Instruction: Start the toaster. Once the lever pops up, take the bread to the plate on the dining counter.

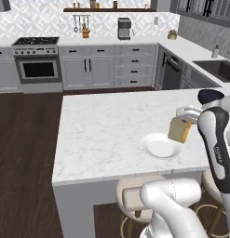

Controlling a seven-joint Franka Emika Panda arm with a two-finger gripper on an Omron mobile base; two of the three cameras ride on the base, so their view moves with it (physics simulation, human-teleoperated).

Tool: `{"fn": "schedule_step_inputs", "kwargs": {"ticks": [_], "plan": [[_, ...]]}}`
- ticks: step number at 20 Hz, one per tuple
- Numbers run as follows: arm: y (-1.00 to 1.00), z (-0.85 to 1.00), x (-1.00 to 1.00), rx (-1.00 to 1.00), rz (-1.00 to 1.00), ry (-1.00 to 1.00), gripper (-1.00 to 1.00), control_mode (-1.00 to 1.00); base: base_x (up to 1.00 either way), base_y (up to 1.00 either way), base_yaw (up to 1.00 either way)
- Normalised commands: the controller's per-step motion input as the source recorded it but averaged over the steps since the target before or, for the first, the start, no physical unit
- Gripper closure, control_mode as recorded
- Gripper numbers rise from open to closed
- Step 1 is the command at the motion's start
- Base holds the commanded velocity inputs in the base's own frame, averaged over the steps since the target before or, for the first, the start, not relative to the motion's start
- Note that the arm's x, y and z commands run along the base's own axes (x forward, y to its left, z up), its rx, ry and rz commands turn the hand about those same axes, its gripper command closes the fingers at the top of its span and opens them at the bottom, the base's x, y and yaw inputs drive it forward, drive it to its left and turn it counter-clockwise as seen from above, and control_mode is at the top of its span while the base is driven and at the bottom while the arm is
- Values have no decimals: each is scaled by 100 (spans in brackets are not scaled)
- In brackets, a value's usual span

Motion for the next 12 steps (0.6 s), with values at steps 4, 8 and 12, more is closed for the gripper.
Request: {"fn": "schedule_step_inputs", "kwargs": {"ticks": [4, 8, 12], "plan": [[-6, -66, 81, 5, 15, 0, 100, -100, 0, 0, 0], [-12, -69, 61, 2, 10, 0, 100, -100, 0, 0, 0], [-3, -64, 50, 0, 6, 0, 100, -100, 0, 0, 0]]}}
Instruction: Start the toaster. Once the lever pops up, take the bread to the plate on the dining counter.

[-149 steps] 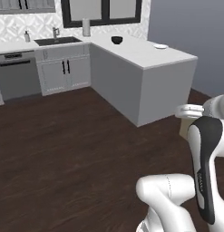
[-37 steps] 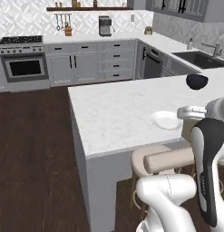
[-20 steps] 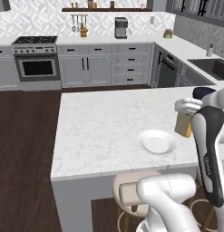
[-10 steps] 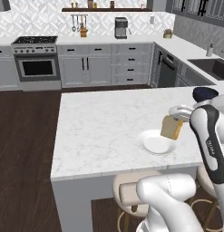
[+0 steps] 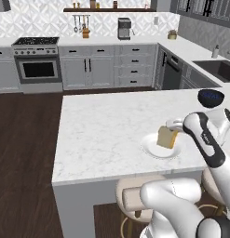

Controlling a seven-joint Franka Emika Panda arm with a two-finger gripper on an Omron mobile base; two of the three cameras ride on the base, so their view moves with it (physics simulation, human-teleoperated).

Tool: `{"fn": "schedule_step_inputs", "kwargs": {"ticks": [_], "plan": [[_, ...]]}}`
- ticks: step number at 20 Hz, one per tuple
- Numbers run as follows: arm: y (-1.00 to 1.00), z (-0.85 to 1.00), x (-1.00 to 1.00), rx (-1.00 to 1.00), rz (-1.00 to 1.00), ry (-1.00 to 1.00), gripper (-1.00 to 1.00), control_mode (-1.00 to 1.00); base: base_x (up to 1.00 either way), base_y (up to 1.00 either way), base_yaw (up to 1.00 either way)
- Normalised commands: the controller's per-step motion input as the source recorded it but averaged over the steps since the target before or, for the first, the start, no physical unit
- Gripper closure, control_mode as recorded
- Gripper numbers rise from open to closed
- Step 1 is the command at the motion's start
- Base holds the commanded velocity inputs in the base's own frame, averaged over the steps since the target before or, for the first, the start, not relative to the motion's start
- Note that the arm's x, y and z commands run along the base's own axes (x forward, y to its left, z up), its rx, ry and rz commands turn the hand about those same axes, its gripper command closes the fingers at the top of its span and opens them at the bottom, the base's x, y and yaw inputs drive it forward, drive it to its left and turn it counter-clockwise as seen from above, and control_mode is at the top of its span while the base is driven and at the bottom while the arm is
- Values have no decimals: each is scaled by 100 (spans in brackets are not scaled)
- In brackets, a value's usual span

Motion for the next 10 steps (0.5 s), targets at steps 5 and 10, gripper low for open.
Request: {"fn": "schedule_step_inputs", "kwargs": {"ticks": [5, 10], "plan": [[0, -57, 62, 0, 3, 1, 100, -100, 0, 0, 0], [0, -53, 47, 0, 0, 1, 100, -100, 0, 0, 0]]}}
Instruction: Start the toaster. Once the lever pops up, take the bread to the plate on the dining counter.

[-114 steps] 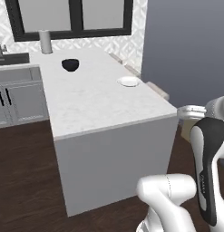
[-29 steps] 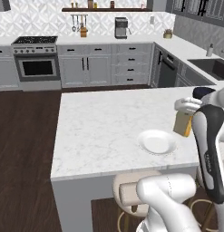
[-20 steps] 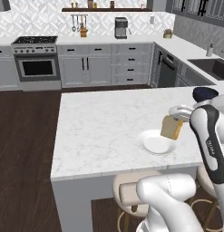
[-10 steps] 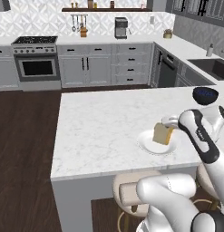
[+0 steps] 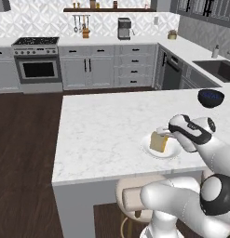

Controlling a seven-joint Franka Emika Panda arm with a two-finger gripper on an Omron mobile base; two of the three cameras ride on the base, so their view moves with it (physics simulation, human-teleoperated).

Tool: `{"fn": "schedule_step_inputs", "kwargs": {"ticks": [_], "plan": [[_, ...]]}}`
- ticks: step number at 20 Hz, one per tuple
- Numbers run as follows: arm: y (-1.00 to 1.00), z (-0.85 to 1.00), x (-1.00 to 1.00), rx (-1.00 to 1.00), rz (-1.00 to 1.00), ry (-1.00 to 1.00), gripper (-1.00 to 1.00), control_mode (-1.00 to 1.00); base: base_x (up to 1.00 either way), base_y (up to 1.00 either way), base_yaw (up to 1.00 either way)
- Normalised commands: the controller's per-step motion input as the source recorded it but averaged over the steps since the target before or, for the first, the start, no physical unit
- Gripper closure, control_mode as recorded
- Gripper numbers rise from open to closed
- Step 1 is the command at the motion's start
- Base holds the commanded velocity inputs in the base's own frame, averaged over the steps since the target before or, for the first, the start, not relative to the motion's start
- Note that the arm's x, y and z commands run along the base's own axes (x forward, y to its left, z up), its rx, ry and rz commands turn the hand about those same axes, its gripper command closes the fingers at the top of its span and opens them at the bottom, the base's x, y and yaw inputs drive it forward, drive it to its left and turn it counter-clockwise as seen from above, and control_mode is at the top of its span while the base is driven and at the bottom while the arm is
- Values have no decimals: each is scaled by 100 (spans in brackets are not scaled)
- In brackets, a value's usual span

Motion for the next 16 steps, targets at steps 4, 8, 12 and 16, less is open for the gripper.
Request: {"fn": "schedule_step_inputs", "kwargs": {"ticks": [4, 8, 12, 16], "plan": [[0, -36, 11, 0, 0, 0, 100, -100, 0, 0, 0], [0, -24, 29, 0, 0, 0, 100, -100, 0, 0, 0], [0, -23, 4, 0, 0, 0, -100, -100, 0, 0, 0], [-13, -2, -11, -1, 0, 0, -100, -100, 0, 0, 0]]}}
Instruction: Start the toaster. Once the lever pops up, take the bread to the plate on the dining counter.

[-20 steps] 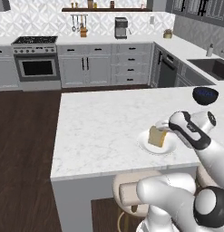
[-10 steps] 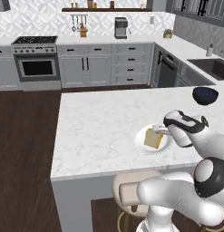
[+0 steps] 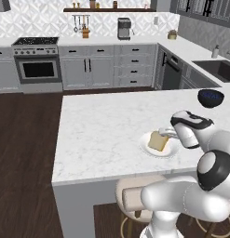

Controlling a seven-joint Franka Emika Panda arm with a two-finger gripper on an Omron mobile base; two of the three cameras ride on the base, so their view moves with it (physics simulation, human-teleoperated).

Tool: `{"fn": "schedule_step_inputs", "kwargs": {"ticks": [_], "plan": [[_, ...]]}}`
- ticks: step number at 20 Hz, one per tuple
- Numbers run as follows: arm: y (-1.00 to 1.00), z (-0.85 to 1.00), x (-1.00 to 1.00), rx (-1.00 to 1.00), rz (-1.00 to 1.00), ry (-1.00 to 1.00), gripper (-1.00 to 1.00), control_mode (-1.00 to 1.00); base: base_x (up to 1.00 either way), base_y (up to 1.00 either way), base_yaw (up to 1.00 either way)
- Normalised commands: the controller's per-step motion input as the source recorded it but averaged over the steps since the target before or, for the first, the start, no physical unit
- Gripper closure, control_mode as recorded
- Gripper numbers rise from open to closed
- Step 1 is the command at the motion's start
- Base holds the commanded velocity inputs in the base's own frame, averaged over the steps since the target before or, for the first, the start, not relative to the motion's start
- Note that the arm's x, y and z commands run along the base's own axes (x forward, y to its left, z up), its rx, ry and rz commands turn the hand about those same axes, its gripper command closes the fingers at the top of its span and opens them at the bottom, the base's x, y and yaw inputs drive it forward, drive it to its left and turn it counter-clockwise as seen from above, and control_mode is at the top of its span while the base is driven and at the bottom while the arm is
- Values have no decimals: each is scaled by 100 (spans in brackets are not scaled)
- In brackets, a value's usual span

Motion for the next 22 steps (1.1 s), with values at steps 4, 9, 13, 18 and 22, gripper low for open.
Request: {"fn": "schedule_step_inputs", "kwargs": {"ticks": [4, 9, 13, 18, 22], "plan": [[-27, 16, -9, -2, 0, 0, -100, -100, 0, 0, 0], [-33, 32, -4, -4, 0, 0, -100, -100, 0, 0, 0], [-30, 70, -10, -5, -5, 0, -100, -100, 0, 0, 0], [-2, 72, -75, -7, -2, 1, -100, -100, 0, 0, 0], [13, 66, -100, -7, 0, 17, -100, -100, 0, 0, 0]]}}
